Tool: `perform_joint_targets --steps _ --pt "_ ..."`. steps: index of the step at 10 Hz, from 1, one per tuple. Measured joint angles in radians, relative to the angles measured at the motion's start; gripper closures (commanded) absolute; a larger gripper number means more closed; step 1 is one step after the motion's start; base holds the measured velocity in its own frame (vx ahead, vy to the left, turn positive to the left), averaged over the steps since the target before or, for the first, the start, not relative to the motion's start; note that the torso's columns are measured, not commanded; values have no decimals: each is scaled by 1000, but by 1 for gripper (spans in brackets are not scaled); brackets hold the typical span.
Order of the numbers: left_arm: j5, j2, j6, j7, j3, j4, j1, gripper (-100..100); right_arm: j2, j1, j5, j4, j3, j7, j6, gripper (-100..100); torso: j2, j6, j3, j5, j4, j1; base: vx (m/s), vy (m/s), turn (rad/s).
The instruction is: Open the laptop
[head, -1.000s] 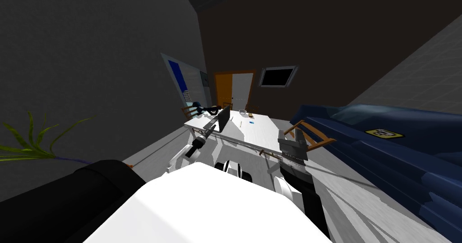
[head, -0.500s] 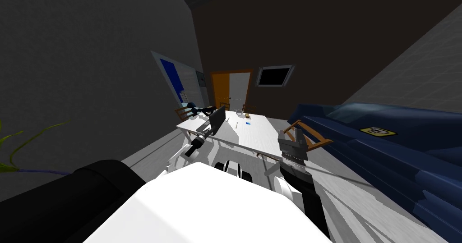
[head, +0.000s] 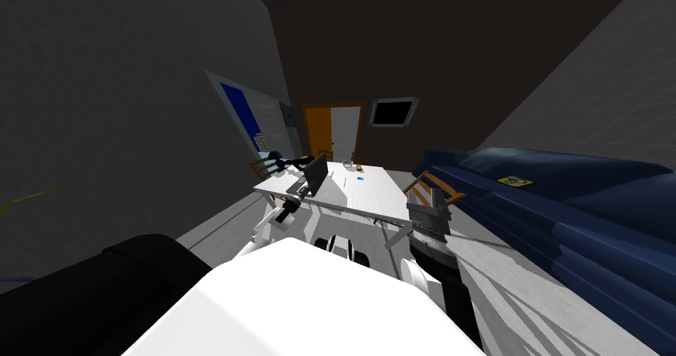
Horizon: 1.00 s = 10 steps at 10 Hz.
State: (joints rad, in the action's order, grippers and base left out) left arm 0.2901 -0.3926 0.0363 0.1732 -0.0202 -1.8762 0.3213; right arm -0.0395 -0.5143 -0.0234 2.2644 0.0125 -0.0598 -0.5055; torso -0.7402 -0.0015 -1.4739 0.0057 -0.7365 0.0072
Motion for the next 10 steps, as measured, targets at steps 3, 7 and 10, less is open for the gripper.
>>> perform_joint_targets --steps 3,7,10 --pt "-50 33 -27 -49 -25 61 -73 100 0 0 0 0 0 0 0 0 5 1 -4 -4 0 -5 -126 99 -144" --pt "-99 67 -45 -96 -56 140 -148 100 0 -1 0 0 0 0 0 0 4 1 -3 -7 -1 -11 -85 69 -78" --pt "-151 123 -8 -141 -54 193 -169 100 0 -1 0 0 0 0 0 0 4 2 -3 -4 -1 -3 -19 130 12"
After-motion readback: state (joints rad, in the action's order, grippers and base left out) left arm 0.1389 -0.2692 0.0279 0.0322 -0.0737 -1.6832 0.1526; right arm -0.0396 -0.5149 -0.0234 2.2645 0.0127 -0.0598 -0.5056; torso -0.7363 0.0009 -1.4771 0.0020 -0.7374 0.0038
